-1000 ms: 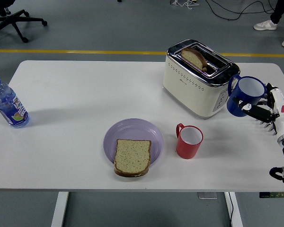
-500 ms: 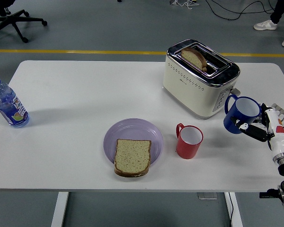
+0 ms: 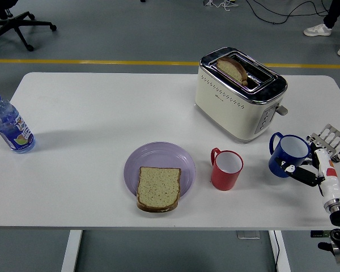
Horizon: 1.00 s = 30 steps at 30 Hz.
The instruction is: Pick up the cup,pour liquid into bread,place the cup on the desk
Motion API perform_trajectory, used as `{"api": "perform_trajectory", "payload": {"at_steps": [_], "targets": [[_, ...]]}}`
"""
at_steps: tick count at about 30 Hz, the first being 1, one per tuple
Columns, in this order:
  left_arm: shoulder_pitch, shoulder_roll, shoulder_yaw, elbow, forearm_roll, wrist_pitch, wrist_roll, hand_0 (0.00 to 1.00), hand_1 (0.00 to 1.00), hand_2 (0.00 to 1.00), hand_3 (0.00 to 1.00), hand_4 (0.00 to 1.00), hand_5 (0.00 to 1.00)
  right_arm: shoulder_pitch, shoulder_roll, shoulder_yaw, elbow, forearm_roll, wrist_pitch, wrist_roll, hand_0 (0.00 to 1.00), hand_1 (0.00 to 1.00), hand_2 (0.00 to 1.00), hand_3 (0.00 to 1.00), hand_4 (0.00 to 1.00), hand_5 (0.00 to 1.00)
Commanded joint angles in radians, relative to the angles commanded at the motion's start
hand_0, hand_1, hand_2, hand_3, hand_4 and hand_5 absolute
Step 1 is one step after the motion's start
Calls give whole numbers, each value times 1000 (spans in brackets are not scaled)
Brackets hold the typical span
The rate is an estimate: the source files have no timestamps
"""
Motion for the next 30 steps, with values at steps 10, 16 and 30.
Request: {"api": "perform_trajectory", "payload": {"at_steps": [10, 16, 30], "targets": [[0, 0, 4, 0, -5, -1, -1, 677, 741, 754, 645, 404, 998, 6, 13, -4, -68, -2, 2, 36, 159, 171, 367, 487, 601, 2], [0, 0, 3, 0, -3, -1, -1, 676, 741, 754, 645, 405, 998, 7, 16, -6, -95, -13, 10, 46, 161, 175, 370, 487, 603, 2], [-1, 0, 4, 0, -3, 0, -1, 677, 741, 754, 645, 405, 998, 13, 21, -2, -116, -27, 36, 57, 176, 184, 378, 489, 625, 2]]}}
